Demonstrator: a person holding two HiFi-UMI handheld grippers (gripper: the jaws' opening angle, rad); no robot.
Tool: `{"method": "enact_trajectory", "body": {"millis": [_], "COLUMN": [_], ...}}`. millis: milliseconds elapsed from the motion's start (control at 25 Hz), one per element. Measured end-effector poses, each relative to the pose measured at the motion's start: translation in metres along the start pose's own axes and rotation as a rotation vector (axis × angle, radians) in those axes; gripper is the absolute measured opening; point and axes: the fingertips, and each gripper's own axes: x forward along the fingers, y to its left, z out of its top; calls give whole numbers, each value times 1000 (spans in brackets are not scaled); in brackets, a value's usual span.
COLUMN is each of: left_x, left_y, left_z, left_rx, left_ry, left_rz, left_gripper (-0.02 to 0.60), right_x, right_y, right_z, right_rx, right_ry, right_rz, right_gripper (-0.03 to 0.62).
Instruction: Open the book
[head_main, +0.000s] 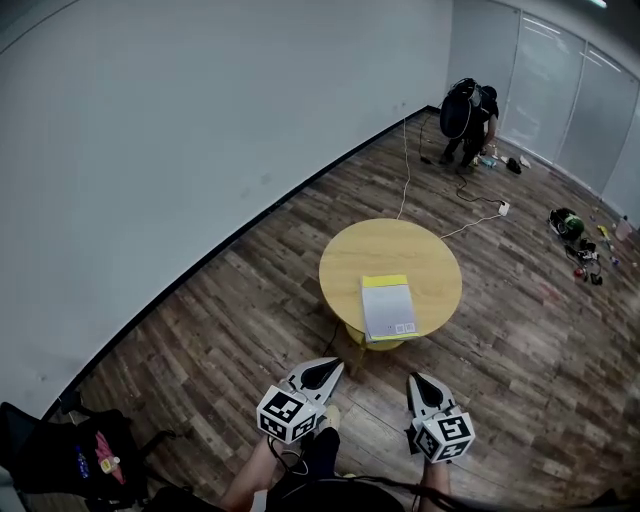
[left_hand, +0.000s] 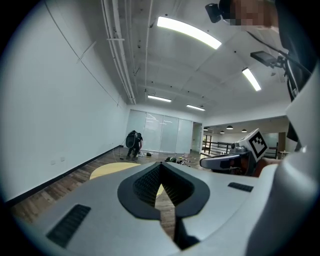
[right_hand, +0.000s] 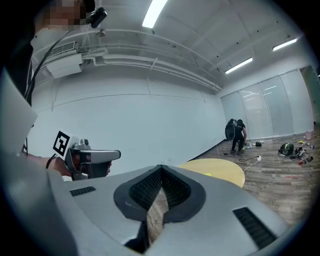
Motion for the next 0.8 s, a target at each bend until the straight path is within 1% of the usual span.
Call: {"method": "enact_trajectory", "body": {"millis": [200,320,480,600,800], "left_x": [41,67,94,112,133], "left_y": [55,89,130,148,160], "left_z": [3,5,10,15,9], "left_rx": [-8,-8,-22,-22,-41], "left_ry": [32,52,56,57,75], "left_rz": [-9,-23,-39,-49,-55], "left_gripper": [-5,-5,-5,-5,-5], "right_x": [66,104,147,169,190], "right_y": [-24,-43,-56,-64,-83], "right_z": [8,4,5,11,14], "right_rx": [5,4,32,36,10], "right_ry": [32,52,64,62,93], "right_rz": [-14,-24,-36,-34,-41], "right_gripper": [4,5,5,3,4]}}
